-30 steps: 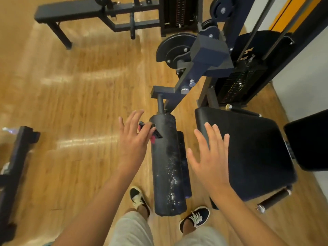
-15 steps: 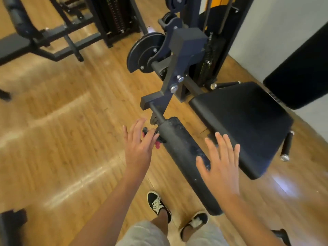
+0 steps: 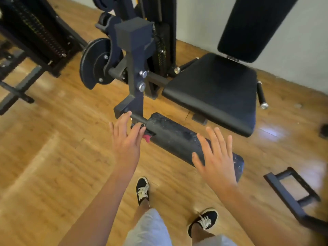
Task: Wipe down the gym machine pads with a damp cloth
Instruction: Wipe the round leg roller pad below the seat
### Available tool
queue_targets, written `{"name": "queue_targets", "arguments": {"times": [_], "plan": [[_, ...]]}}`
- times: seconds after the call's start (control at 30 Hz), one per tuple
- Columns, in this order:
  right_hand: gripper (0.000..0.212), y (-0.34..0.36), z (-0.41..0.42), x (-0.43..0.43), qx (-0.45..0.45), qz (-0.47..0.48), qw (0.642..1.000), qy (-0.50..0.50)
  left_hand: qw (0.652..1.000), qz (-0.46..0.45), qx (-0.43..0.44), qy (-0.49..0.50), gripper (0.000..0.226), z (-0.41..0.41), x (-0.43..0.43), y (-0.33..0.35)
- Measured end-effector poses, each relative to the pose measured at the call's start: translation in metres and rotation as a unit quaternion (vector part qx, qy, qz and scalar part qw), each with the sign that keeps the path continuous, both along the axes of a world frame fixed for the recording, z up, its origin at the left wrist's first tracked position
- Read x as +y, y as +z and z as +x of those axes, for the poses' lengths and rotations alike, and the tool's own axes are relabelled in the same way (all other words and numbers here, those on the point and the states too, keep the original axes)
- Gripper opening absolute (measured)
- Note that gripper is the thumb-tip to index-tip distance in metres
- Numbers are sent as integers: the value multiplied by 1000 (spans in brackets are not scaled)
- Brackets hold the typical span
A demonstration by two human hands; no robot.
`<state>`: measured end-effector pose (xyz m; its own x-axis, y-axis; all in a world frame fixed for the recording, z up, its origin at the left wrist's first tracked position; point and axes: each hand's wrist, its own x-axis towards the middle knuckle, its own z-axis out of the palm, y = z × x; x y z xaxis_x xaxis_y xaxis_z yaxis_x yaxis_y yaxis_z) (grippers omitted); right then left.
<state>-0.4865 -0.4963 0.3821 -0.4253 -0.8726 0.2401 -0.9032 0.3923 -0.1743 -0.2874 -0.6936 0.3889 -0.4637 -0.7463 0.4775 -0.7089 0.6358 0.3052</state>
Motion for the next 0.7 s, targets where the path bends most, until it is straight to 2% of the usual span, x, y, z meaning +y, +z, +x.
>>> {"name": "queue_targets", "arguments": {"times": [0.3, 0.5, 0.7], "plan": [[54, -42, 53, -12, 0, 49, 993, -112, 987, 2, -12, -160, 19, -12, -80, -1], [54, -73, 50, -22, -14, 50, 991, -127, 979, 17, -52, -197, 20, -45, -98, -14], [50, -107, 32, -29, -39, 27, 981, -186, 973, 27, -79, -217, 24, -74, -111, -39]]}}
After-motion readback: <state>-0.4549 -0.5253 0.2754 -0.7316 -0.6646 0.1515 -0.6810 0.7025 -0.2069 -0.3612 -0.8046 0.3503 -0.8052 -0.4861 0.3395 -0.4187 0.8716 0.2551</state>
